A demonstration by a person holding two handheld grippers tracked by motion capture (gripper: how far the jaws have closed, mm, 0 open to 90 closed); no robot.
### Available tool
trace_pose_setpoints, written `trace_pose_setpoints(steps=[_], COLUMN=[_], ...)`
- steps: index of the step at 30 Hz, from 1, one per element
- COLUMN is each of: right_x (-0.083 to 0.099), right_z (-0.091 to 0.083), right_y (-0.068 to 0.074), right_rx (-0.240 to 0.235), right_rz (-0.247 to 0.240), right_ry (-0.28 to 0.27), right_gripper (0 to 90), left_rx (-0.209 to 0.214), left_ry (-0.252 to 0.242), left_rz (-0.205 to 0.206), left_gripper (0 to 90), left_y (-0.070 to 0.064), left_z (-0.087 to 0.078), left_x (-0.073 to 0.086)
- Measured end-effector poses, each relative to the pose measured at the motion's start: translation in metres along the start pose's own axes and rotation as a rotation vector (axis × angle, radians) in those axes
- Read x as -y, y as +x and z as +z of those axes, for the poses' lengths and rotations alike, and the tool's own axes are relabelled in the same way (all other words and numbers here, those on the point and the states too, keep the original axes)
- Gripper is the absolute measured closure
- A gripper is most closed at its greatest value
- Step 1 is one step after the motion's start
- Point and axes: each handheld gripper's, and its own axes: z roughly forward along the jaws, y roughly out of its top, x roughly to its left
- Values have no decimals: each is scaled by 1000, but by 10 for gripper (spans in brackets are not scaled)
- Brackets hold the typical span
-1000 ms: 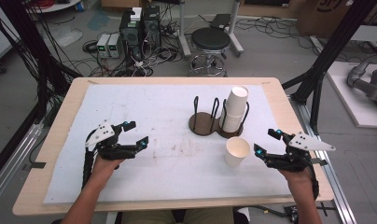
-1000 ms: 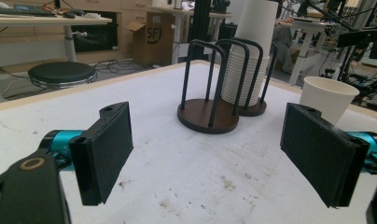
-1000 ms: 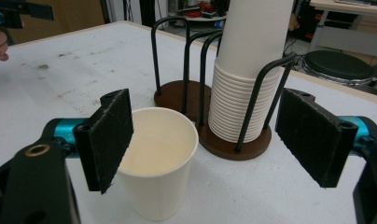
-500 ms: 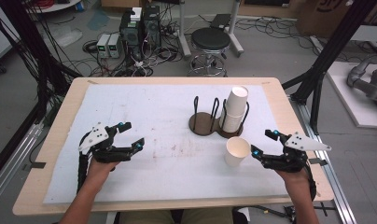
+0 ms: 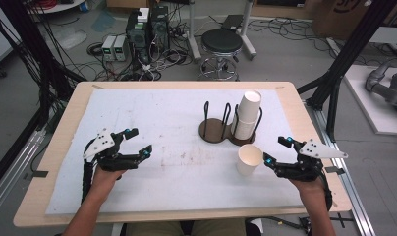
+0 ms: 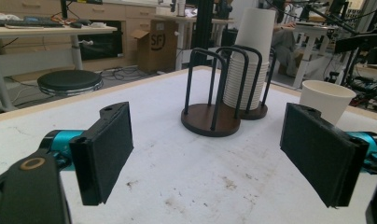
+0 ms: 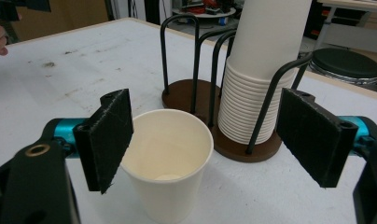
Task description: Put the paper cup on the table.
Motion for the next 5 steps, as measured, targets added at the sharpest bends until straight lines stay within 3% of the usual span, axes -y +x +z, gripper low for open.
trace_pose_setpoints(steps=[5], right_x=[0], right_z=[0], right_y=[-2], right_rx=[1], right_rz=[6], right_ry=[-4], right_gripper=[196], left_rx=[-3], left_ry=[3], left_rz=[-4], left_gripper=[170], left_y=[0], left_z=[1], left_x=[1])
